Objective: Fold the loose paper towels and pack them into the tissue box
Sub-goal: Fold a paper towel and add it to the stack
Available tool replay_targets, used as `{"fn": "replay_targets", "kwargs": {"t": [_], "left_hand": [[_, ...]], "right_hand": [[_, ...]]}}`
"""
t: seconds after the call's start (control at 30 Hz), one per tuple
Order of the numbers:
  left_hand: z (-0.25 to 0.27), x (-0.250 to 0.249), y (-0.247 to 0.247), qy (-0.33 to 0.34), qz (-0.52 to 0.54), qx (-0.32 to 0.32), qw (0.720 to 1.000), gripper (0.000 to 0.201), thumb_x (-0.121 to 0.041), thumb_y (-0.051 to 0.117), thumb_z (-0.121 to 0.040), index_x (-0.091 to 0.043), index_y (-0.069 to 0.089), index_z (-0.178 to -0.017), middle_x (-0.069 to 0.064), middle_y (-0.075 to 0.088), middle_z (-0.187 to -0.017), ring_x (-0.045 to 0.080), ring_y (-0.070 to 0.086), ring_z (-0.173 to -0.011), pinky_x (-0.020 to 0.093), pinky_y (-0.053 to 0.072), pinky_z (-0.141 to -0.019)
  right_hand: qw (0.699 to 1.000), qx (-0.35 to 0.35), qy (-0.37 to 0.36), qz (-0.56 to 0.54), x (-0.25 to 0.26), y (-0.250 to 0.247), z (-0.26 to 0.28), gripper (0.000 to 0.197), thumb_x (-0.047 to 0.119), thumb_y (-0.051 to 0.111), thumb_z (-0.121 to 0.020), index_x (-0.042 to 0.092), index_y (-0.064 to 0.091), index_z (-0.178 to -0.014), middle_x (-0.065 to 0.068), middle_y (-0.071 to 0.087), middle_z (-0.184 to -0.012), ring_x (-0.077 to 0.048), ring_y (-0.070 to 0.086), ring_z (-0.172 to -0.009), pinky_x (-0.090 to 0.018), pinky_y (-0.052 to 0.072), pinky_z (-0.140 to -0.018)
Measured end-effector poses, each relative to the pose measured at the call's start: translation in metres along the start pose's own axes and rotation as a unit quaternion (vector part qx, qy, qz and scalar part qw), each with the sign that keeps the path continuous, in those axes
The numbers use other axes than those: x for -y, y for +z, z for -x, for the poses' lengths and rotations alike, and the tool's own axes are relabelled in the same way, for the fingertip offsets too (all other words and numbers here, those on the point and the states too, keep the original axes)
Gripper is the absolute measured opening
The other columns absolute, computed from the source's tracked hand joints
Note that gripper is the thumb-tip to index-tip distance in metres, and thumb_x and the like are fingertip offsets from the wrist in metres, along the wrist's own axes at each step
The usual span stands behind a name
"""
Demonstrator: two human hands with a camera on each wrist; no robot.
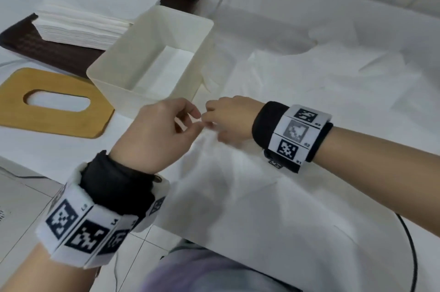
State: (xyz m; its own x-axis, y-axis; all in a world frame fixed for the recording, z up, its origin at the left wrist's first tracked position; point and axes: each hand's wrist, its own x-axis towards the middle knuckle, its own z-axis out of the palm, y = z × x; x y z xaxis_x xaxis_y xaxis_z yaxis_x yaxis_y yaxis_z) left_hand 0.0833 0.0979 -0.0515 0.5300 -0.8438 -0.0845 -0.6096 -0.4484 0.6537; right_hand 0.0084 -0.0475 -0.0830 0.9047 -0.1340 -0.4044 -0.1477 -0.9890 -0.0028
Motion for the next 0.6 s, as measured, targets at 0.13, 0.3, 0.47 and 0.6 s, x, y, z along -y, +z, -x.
{"fn": "replay_targets", "kwargs": {"t": [0.13,0.3,0.47,0.6], "left_hand": [[-0.001,0.003,0.012,-0.033,-0.053,0.092,0.994,0.041,-0.033,0.061,-0.085,-0.027,0.051,-0.125,-0.009,0.055,-0.116,0.007,0.056,-0.089,0.016,0.038,-0.069],[-0.007,-0.002,0.024,0.001,-0.061,0.067,0.996,0.059,-0.024,0.065,-0.085,-0.023,0.040,-0.138,-0.001,0.050,-0.135,0.016,0.050,-0.118,0.012,0.031,-0.084],[-0.022,-0.018,0.028,0.093,-0.001,-0.112,0.989,0.007,-0.016,0.058,-0.088,-0.012,0.064,-0.090,0.006,0.068,-0.083,0.022,0.061,-0.074,0.019,0.043,-0.069],[-0.033,-0.040,0.021,0.154,0.041,-0.190,0.969,0.015,-0.026,0.061,-0.087,-0.012,0.065,-0.086,-0.004,0.057,-0.069,0.008,0.051,-0.061,0.017,0.034,-0.061]], "right_hand": [[0.999,-0.029,-0.003,0.039,-0.004,-0.001,0.007,0.019,0.012,0.046,-0.091,0.015,0.053,-0.109,-0.003,0.051,-0.110,-0.025,0.053,-0.093,-0.032,0.032,-0.067],[0.991,-0.125,0.025,-0.044,-0.017,-0.017,0.033,0.024,0.006,0.040,-0.089,0.014,0.051,-0.109,-0.001,0.055,-0.106,-0.024,0.054,-0.095,-0.032,0.036,-0.068],[0.947,-0.231,0.022,-0.222,-0.033,-0.029,0.063,0.022,0.015,0.060,-0.082,0.013,0.056,-0.104,0.002,0.056,-0.095,-0.018,0.055,-0.088,-0.039,0.046,-0.084],[0.926,-0.262,0.053,-0.265,-0.040,-0.026,0.076,0.032,0.024,0.069,-0.080,0.014,0.058,-0.109,0.006,0.055,-0.096,-0.013,0.052,-0.086,-0.024,0.043,-0.080]]}}
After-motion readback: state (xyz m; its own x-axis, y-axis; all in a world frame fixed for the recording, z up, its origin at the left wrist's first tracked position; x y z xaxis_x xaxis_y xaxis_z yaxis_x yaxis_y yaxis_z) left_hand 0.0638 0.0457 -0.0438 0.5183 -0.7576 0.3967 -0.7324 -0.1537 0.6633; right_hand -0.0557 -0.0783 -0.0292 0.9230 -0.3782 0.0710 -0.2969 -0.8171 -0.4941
